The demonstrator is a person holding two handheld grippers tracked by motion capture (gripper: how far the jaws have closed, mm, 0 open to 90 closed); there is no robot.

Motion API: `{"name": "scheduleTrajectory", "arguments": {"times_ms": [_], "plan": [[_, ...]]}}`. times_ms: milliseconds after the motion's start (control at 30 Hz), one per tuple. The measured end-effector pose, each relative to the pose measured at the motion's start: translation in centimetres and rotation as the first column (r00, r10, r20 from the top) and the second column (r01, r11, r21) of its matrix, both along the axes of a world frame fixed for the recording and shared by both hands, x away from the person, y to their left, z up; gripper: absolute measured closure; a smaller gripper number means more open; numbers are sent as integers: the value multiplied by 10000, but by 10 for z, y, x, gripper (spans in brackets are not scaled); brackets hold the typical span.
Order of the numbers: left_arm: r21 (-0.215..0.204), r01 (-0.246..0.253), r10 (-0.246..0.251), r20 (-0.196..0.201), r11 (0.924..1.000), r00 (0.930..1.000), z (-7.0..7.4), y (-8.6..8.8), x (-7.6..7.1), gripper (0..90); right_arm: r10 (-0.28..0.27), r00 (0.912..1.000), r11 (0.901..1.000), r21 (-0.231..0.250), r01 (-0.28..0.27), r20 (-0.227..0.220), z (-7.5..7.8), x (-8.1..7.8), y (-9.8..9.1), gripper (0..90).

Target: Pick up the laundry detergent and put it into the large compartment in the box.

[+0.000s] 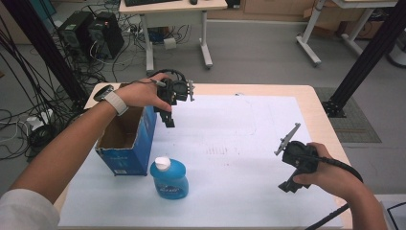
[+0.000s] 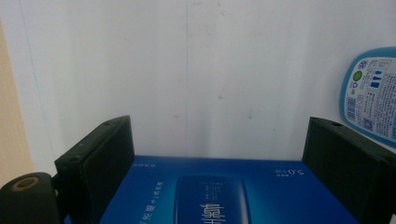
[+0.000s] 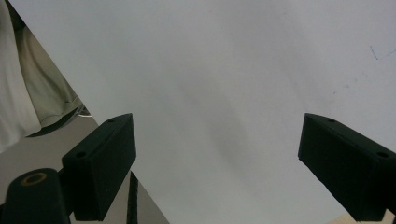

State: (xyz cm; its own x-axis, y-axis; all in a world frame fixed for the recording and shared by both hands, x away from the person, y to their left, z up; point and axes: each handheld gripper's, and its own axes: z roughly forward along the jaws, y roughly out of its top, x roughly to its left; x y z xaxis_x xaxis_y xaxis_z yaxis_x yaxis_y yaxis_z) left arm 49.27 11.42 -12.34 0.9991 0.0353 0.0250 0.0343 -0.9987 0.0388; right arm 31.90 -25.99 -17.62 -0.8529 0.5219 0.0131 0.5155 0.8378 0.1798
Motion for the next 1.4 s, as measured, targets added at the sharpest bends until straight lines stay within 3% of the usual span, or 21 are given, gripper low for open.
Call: {"name": "scheduleTrajectory", "arguments": {"times_ms": [967, 1167, 1400], "plan": [[-4, -73, 73, 28, 10000, 10000, 6, 2, -7, 100, -19, 9997, 10000, 30, 19, 229, 6, -11, -1, 110], [-171, -189, 191, 144, 9997, 9997, 18, 9, -13, 101, 6, 9997, 10000, 46, -7, 261, 7, -15, 1, 110], [-245, -519, 526, 252, 9983, 9983, 42, 23, -32, 101, 40, 9992, 10000, 84, -43, 404, 10, -22, -1, 110]]}}
